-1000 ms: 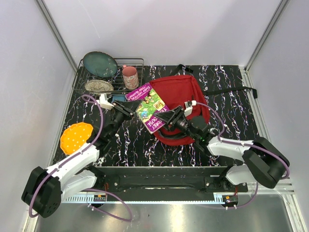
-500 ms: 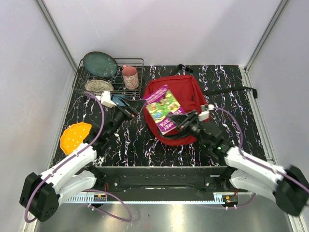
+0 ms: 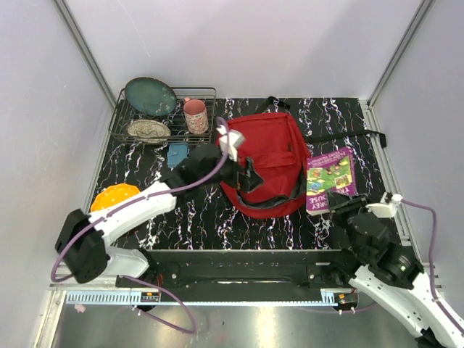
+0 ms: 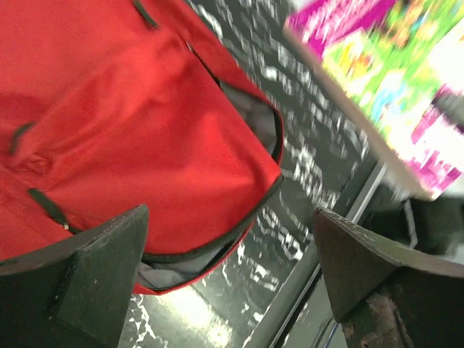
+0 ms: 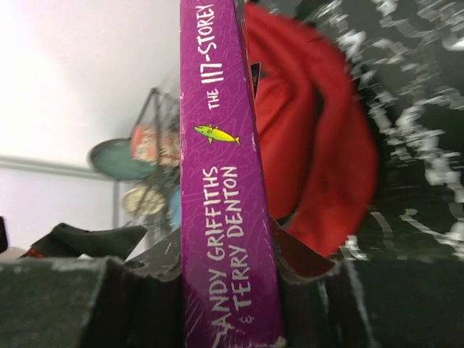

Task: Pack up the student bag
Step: Place the book in the student bag.

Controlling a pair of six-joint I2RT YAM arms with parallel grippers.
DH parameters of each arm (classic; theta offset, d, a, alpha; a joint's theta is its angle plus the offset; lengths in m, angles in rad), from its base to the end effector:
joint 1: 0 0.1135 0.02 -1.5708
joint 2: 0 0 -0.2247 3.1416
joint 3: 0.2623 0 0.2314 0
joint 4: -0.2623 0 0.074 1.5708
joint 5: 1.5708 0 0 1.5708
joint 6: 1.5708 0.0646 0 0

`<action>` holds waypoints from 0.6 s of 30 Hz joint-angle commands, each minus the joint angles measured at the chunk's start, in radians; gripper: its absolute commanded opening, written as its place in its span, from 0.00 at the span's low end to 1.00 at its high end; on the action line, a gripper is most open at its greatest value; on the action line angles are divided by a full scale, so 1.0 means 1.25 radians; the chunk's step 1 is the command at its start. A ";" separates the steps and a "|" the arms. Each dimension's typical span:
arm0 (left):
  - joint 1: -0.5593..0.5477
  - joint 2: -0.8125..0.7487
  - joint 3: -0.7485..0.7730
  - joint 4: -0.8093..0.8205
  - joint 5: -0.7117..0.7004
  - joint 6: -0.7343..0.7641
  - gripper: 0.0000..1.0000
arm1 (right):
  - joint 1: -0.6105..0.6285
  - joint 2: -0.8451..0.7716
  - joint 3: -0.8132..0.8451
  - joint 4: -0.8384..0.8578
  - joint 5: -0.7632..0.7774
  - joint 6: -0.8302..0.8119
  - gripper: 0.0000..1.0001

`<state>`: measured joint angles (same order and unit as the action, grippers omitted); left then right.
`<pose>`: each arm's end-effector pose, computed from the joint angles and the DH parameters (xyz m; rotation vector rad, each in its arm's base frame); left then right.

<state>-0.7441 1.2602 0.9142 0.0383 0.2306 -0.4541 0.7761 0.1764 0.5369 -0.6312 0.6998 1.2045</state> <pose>0.2198 -0.2224 0.2666 0.4563 1.9532 -1.0156 0.1046 0.0443 0.2549 0.8598 1.6322 0.7744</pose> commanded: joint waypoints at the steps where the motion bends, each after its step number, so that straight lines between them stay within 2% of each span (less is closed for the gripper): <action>1: -0.076 0.102 0.134 -0.169 0.028 0.201 0.99 | -0.002 0.006 0.189 -0.229 0.198 -0.047 0.00; 2: -0.100 0.130 0.144 -0.175 0.023 0.216 0.99 | -0.001 0.010 0.208 -0.274 0.208 -0.052 0.00; 7: -0.142 0.170 0.166 -0.189 0.023 0.279 0.99 | -0.001 -0.039 0.258 -0.334 0.244 -0.068 0.00; 11: -0.175 0.220 0.193 -0.207 0.028 0.307 0.99 | 0.000 -0.132 0.252 -0.410 0.243 -0.005 0.00; 18: -0.183 0.312 0.264 -0.237 -0.028 0.284 0.98 | -0.001 -0.072 0.265 -0.403 0.195 -0.004 0.00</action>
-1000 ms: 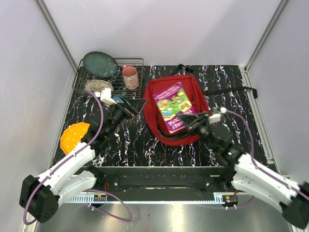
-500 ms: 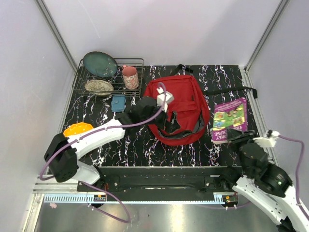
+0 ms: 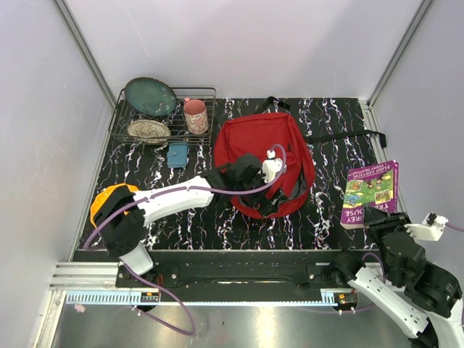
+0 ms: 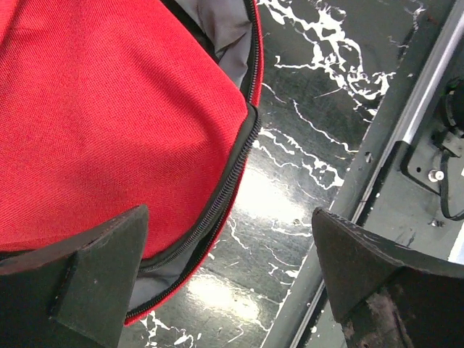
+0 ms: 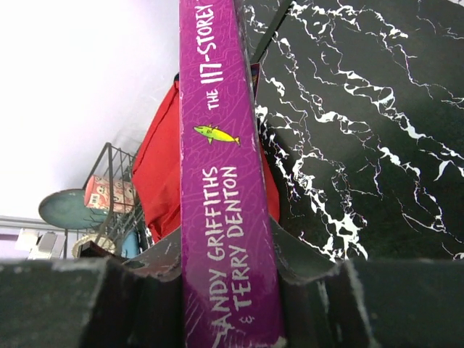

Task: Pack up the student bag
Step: Place the book in the student bag.

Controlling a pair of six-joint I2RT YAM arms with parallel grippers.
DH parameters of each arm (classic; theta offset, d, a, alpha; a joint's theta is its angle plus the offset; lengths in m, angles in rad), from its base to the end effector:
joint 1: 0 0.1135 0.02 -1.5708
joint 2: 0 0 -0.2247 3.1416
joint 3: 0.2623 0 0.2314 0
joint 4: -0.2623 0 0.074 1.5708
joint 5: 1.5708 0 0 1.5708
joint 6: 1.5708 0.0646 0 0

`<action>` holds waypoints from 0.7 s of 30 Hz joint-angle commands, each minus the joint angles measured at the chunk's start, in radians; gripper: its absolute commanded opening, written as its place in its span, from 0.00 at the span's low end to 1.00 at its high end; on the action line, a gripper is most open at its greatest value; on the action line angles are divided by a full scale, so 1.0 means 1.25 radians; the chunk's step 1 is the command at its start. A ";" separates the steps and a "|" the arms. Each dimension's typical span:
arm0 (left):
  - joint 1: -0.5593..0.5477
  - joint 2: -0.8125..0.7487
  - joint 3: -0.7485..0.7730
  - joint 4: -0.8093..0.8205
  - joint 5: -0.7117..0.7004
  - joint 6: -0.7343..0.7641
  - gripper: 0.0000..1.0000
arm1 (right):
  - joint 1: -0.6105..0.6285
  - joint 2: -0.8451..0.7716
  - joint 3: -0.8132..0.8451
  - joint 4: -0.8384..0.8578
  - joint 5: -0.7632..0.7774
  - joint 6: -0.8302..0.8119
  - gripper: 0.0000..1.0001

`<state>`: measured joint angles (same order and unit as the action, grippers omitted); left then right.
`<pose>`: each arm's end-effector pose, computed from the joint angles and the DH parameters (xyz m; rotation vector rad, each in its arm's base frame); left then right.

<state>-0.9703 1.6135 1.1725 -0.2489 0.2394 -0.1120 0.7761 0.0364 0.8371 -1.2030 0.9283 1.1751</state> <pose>0.1924 -0.3080 0.2098 1.1109 2.1040 -0.8216 0.0446 -0.0287 0.2797 0.9091 1.5907 0.4642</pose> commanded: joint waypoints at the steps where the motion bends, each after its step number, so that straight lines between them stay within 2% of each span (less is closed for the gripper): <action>1: -0.002 0.044 0.062 -0.008 -0.041 0.010 0.98 | -0.001 0.041 0.021 0.065 0.005 0.016 0.00; 4: -0.002 0.075 0.085 -0.018 -0.096 -0.010 0.92 | -0.001 0.032 0.009 0.082 -0.009 0.017 0.00; 11: -0.001 0.089 0.116 -0.025 -0.190 -0.036 0.63 | -0.001 0.015 -0.020 0.092 -0.091 0.023 0.00; 12: 0.001 0.087 0.122 -0.024 -0.190 -0.039 0.50 | -0.002 0.020 -0.025 0.096 -0.104 0.022 0.00; 13: 0.003 0.091 0.126 -0.024 -0.189 -0.042 0.43 | -0.001 0.026 -0.030 0.106 -0.120 0.018 0.00; 15: 0.008 0.091 0.138 -0.025 -0.190 -0.051 0.22 | -0.001 0.051 -0.047 0.120 -0.162 0.011 0.00; 16: 0.014 0.090 0.139 -0.027 -0.190 -0.055 0.07 | -0.001 0.062 -0.054 0.135 -0.176 0.007 0.00; 17: 0.018 0.087 0.144 -0.024 -0.184 -0.059 0.00 | -0.001 0.081 -0.063 0.141 -0.204 0.004 0.00; 21: 0.041 0.069 0.151 -0.022 -0.162 -0.080 0.00 | -0.001 0.110 -0.089 0.174 -0.247 0.011 0.00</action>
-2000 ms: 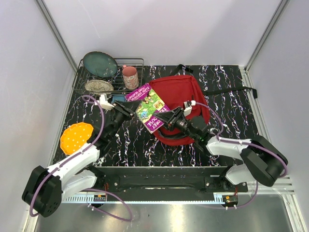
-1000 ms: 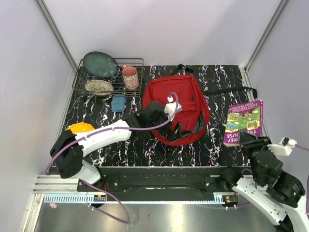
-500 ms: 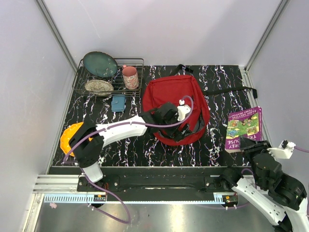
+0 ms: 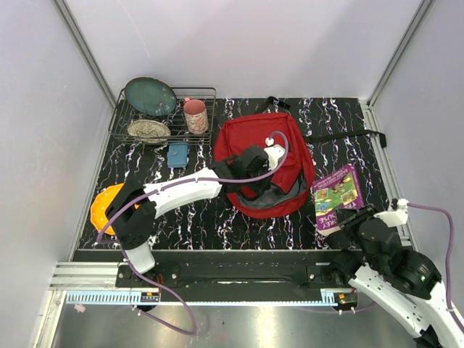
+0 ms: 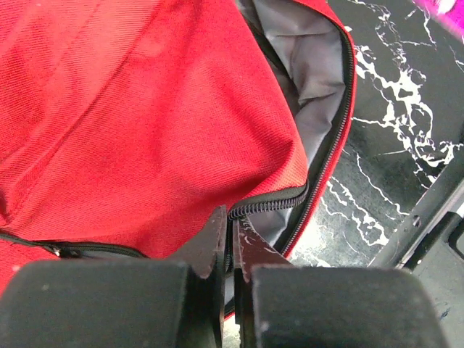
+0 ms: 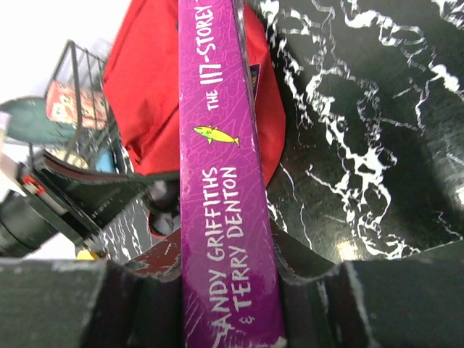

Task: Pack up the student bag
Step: Place the book in the student bag.

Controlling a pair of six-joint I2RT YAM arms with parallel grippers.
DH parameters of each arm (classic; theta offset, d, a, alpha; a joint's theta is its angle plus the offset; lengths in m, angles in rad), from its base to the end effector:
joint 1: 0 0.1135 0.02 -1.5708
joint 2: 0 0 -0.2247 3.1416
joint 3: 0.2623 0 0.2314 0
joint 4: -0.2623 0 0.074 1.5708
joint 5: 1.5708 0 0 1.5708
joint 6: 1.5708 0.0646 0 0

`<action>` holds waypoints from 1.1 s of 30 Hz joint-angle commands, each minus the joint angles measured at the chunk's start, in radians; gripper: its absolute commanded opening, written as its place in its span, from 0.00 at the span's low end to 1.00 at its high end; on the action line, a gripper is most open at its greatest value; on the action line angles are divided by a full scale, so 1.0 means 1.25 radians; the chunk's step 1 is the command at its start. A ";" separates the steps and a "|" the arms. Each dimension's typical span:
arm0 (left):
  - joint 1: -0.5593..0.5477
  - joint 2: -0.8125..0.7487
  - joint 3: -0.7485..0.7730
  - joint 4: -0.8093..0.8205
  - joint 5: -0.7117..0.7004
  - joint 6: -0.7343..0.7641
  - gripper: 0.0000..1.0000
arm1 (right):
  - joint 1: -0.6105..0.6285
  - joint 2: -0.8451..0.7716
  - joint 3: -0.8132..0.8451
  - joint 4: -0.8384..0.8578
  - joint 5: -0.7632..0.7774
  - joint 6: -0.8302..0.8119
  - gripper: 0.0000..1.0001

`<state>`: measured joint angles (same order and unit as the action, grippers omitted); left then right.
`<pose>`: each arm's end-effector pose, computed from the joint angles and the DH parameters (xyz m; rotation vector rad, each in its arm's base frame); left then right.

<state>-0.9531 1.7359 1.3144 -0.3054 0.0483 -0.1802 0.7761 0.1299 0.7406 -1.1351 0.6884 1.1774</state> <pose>0.2227 -0.3189 0.2064 0.9214 2.1959 -0.6224 0.0667 0.0079 0.2579 0.7907 1.8468 0.5456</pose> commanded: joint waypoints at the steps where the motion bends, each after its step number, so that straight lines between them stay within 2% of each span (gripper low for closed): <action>1: 0.038 -0.045 0.038 0.023 -0.006 -0.028 0.00 | -0.001 0.035 -0.017 0.130 -0.061 0.013 0.00; 10: 0.095 -0.128 0.152 -0.024 0.007 -0.045 0.00 | -0.001 -0.048 -0.077 0.185 -0.126 0.021 0.00; 15: 0.094 -0.136 0.227 -0.028 0.044 -0.064 0.00 | -0.001 -0.071 -0.136 0.250 -0.244 0.031 0.00; 18: 0.089 -0.133 0.259 -0.029 0.064 -0.071 0.00 | -0.001 -0.054 -0.179 0.332 -0.322 0.052 0.00; 24: 0.052 -0.125 0.293 -0.050 0.068 -0.062 0.00 | -0.001 0.019 -0.295 0.616 -0.436 0.135 0.00; 31: 0.034 -0.164 0.247 -0.055 0.064 -0.077 0.00 | -0.002 0.140 -0.374 0.888 -0.391 0.225 0.00; 33: 0.030 -0.169 0.238 -0.056 0.069 -0.077 0.00 | -0.005 0.160 -0.386 0.906 -0.372 0.237 0.00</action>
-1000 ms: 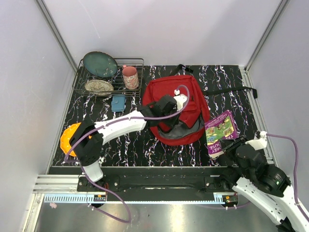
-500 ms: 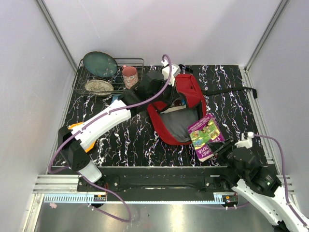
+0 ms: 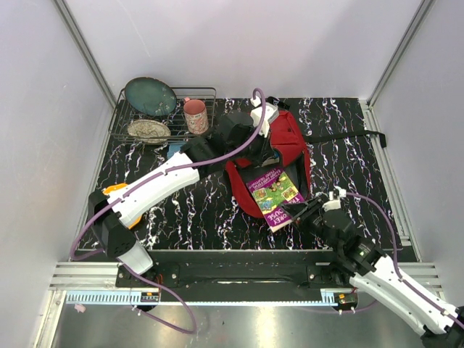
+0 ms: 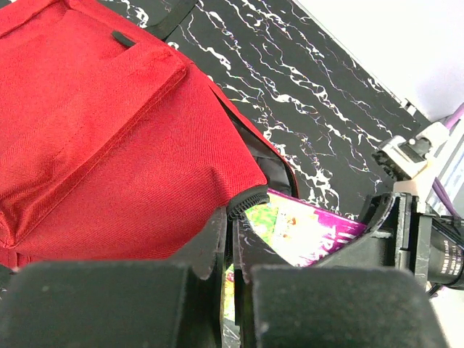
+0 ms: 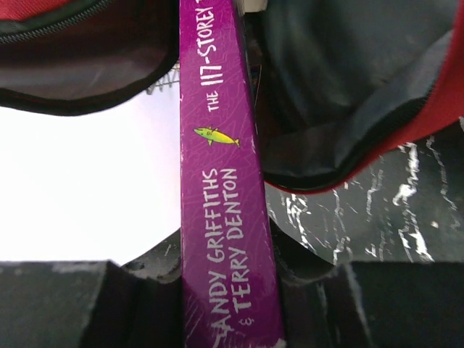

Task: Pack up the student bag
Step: Place the book in the student bag.

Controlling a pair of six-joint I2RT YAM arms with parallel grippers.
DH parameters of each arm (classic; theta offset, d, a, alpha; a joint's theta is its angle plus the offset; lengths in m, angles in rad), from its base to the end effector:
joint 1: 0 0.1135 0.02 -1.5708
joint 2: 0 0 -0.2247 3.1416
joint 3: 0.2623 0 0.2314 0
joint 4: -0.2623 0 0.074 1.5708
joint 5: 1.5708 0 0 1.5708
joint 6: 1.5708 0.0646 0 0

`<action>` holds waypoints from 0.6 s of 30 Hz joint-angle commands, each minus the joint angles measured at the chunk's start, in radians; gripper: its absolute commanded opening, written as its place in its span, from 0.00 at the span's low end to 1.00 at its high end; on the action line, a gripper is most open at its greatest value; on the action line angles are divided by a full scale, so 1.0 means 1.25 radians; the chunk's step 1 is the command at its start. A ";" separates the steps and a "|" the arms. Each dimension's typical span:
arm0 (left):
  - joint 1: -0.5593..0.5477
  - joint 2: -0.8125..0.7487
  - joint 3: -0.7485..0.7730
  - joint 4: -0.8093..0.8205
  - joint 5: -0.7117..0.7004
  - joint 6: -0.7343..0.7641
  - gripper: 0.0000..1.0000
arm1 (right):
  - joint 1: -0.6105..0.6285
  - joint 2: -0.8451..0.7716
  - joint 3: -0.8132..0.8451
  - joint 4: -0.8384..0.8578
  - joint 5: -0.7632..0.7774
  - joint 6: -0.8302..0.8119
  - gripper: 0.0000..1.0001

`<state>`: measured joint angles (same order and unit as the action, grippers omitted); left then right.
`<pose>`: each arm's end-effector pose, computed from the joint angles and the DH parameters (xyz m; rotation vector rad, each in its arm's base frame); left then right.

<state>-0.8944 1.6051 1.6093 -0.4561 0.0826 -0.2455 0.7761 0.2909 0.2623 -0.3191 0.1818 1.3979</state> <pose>0.2309 -0.2961 0.3386 0.7262 1.9874 -0.7883 0.1218 0.1032 0.1847 0.7815 1.9870 1.2324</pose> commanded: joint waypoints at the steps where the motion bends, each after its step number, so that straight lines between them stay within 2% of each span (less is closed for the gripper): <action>1: -0.018 -0.072 0.001 0.063 0.047 -0.025 0.00 | -0.005 0.038 -0.009 0.301 0.043 0.065 0.00; 3: -0.020 -0.078 -0.011 0.067 0.063 -0.029 0.00 | -0.011 0.073 -0.013 0.313 0.069 0.089 0.00; 9: -0.028 -0.094 -0.026 0.070 0.076 -0.034 0.00 | -0.061 0.257 -0.021 0.502 0.052 0.111 0.00; 12: -0.031 -0.097 -0.023 0.072 0.073 -0.039 0.00 | -0.109 0.389 -0.010 0.633 -0.008 0.116 0.00; 13: -0.032 -0.099 -0.022 0.073 0.071 -0.039 0.00 | -0.113 0.427 -0.012 0.763 -0.015 0.111 0.00; 14: -0.031 -0.100 -0.021 0.073 0.074 -0.040 0.00 | -0.116 0.503 -0.017 0.814 -0.013 0.128 0.00; 16: -0.032 -0.102 -0.020 0.072 0.077 -0.044 0.00 | -0.136 0.576 -0.004 0.931 -0.023 0.126 0.00; 18: -0.033 -0.103 -0.016 0.069 0.079 -0.045 0.00 | -0.153 0.680 0.035 0.991 -0.078 0.105 0.00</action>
<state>-0.9173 1.5467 1.5604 -0.4557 0.1184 -0.2714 0.6197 0.9951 0.2203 0.4702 0.1715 1.5280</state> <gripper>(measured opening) 0.034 0.343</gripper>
